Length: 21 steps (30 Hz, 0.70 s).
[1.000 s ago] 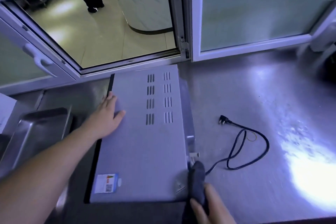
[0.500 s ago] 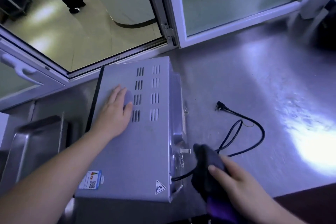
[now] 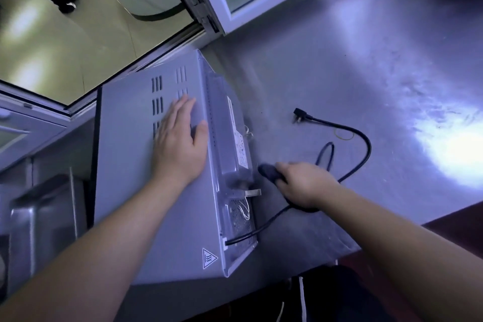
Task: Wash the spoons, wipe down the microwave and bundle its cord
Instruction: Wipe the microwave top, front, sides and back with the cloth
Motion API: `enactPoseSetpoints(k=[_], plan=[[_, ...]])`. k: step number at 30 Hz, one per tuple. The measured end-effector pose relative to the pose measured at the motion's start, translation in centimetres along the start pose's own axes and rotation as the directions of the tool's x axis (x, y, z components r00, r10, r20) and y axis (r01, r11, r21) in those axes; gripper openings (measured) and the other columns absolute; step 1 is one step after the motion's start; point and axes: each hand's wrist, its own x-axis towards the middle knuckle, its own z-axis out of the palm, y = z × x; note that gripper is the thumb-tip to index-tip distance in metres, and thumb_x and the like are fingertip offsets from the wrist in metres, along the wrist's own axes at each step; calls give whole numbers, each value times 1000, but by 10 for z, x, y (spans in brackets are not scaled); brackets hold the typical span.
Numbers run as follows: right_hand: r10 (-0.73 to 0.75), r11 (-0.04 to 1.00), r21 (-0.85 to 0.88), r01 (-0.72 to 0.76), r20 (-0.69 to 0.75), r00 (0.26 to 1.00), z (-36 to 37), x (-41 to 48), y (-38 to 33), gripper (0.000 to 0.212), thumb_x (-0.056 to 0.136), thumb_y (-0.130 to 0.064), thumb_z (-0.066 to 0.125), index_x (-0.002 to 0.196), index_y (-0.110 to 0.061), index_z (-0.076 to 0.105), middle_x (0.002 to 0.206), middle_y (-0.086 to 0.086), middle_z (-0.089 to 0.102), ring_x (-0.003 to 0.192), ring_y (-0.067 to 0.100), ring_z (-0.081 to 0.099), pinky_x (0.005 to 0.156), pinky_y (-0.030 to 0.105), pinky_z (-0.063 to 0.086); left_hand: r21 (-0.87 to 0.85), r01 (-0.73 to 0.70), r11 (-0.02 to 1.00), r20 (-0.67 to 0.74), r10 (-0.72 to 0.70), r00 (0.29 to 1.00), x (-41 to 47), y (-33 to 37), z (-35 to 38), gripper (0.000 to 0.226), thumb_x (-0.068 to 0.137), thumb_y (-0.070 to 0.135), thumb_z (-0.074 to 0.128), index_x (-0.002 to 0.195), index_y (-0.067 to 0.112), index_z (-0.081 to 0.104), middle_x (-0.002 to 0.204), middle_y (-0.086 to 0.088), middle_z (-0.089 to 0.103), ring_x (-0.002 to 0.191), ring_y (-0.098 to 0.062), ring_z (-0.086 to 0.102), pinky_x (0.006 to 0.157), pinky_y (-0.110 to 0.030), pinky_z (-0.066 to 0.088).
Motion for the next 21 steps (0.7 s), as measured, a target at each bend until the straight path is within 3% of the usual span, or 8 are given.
enactPoseSetpoints(k=[3,7,10,13,15,17,19,21], plan=[[50,997,-59,-42,150,987,22,-10,7,26,98,-46,39,100,-24,53,116,13,68,105,37,63,78,40,47,-11,2,1000,-28,-3,1000,0,2,0,57,102,41,40,156,23,41,167,6,33,155,-13,25,127,-37,18],[124,978,122,-169,309,943,45,-25,8,29,101,-33,44,116,-15,61,131,16,64,118,34,59,86,33,42,-28,-3,1000,-44,2,999,1,4,1,56,101,40,41,154,20,43,164,5,37,153,-14,29,126,-36,22],[145,897,332,-293,405,903,69,-30,2,15,99,-28,50,97,-18,61,118,13,68,107,27,61,78,27,37,-37,-3,999,-45,1,999,2,3,3,58,99,42,38,153,21,43,164,4,37,153,-13,30,126,-37,23],[236,668,629,-398,328,915,94,-28,-12,16,101,-27,51,94,-17,61,102,7,70,97,23,67,81,26,47,-40,-1,999,-50,-1,999,1,3,4,58,100,41,37,154,20,42,165,5,37,153,-12,29,126,-37,23],[262,448,796,-407,318,911,99,-27,-28,17,105,-21,48,99,-15,63,90,4,70,75,5,69,66,14,51,-40,0,999,-53,-2,999,1,3,4,58,101,41,36,154,20,42,165,5,36,153,-12,29,126,-38,23],[261,251,873,-417,354,898,98,-28,-43,21,105,-13,45,104,-10,66,90,6,70,64,4,63,54,10,47,-40,-4,999,-53,2,999,1,2,5,57,101,40,35,154,20,43,165,5,37,153,-12,30,126,-39,23],[218,58,913,-405,384,897,103,-29,-54,25,104,-10,45,112,-6,68,104,15,76,78,16,67,72,19,52,-40,-8,999,-52,6,999,1,2,6,57,101,40,35,154,19,43,164,4,37,153,-12,30,126,-37,23],[184,-59,926,-373,378,907,100,-34,-62,28,104,-6,44,114,-9,70,100,5,79,83,12,71,80,23,54,-40,-8,999,-56,6,998,2,1,7,58,100,41,33,153,19,43,164,5,37,153,-11,29,126,-35,22]])
